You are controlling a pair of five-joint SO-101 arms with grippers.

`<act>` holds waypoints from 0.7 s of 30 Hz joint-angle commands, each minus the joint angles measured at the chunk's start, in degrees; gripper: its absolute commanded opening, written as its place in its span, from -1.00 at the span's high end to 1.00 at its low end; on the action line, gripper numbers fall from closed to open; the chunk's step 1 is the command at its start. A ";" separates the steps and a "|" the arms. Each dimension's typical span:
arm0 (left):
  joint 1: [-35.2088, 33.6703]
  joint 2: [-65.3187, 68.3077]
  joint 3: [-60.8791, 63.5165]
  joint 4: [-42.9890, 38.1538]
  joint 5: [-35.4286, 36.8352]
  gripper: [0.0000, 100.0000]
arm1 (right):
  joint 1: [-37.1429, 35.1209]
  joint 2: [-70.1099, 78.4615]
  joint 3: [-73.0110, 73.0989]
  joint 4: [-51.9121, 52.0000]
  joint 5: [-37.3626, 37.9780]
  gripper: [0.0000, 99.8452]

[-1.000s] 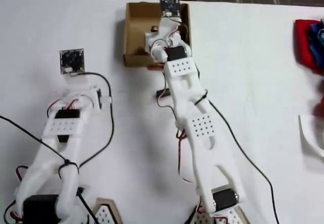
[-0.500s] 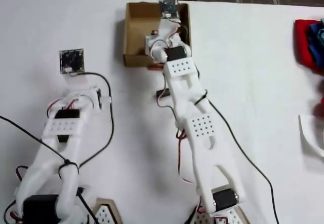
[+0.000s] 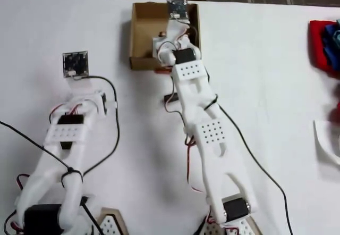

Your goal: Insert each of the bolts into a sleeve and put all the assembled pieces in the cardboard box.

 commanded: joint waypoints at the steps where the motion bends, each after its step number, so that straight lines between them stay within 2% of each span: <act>1: 0.26 -0.18 -0.13 -0.62 -0.44 0.91 | 0.57 -1.27 -0.88 0.84 0.18 0.90; 4: 0.26 -0.18 -0.13 -0.62 -0.44 0.91 | 0.57 -1.36 -1.05 2.68 0.09 0.71; 6: 0.26 -0.18 -0.13 -0.62 -0.44 0.91 | 0.57 -1.36 -1.32 3.82 0.09 0.68; 14: 0.26 -0.18 -0.13 -0.62 -0.44 0.91 | 0.84 -1.71 -5.89 4.00 0.09 0.82; 17: 0.26 -0.18 -0.13 -0.62 -0.44 0.91 | 1.01 -1.45 -9.49 4.09 0.09 0.98; 21: 0.26 -0.18 -0.13 -0.62 -0.44 0.91 | -0.66 -1.27 -9.49 3.91 0.09 0.96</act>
